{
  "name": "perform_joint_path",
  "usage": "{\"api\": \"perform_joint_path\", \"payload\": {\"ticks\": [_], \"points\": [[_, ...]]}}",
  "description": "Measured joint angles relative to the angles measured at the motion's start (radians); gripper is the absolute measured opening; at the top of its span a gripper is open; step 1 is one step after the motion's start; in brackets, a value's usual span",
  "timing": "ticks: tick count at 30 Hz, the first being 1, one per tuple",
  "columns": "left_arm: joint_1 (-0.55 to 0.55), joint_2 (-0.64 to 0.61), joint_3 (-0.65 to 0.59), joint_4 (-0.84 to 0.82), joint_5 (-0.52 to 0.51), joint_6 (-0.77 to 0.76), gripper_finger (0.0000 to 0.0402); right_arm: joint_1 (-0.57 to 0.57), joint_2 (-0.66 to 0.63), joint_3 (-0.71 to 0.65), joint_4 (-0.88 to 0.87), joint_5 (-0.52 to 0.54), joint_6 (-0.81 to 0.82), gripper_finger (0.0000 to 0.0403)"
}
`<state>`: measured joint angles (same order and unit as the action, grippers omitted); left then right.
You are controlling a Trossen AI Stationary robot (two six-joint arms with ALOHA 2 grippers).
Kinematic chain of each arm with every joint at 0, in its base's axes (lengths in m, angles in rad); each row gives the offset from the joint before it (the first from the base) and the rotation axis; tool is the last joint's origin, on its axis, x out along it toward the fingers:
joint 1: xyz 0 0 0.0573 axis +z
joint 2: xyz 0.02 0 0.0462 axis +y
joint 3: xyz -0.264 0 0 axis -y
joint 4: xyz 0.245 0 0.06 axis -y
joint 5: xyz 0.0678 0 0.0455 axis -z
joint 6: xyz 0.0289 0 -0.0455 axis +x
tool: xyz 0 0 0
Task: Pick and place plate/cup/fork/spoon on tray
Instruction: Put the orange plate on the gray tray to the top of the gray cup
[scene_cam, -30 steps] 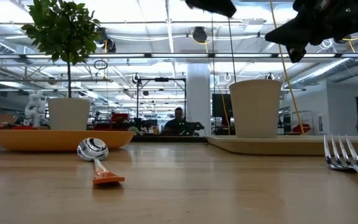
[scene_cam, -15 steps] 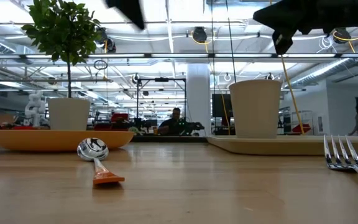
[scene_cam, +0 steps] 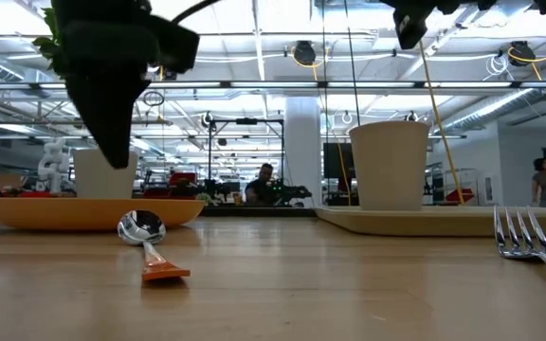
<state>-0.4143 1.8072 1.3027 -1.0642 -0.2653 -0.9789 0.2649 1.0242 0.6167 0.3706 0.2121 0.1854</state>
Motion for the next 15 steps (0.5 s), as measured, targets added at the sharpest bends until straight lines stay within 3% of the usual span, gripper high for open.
{"api": "perform_joint_path", "payload": {"ticks": [4, 8, 15], "points": [[0.011, 0.0, -0.056, 0.04, 0.0, -0.012, 0.0187, -0.009, 0.021, 0.0, 0.014, 0.003, -0.006, 0.0], [0.031, 0.0, -0.122, 0.078, 0.0, -0.021, 0.0193, -0.01, 0.027, 0.0, 0.015, 0.013, -0.025, 0.0], [0.073, 0.0, -0.201, 0.172, 0.017, 0.041, 0.0129, -0.01, 0.027, 0.0, 0.023, 0.025, -0.045, 0.0]]}}
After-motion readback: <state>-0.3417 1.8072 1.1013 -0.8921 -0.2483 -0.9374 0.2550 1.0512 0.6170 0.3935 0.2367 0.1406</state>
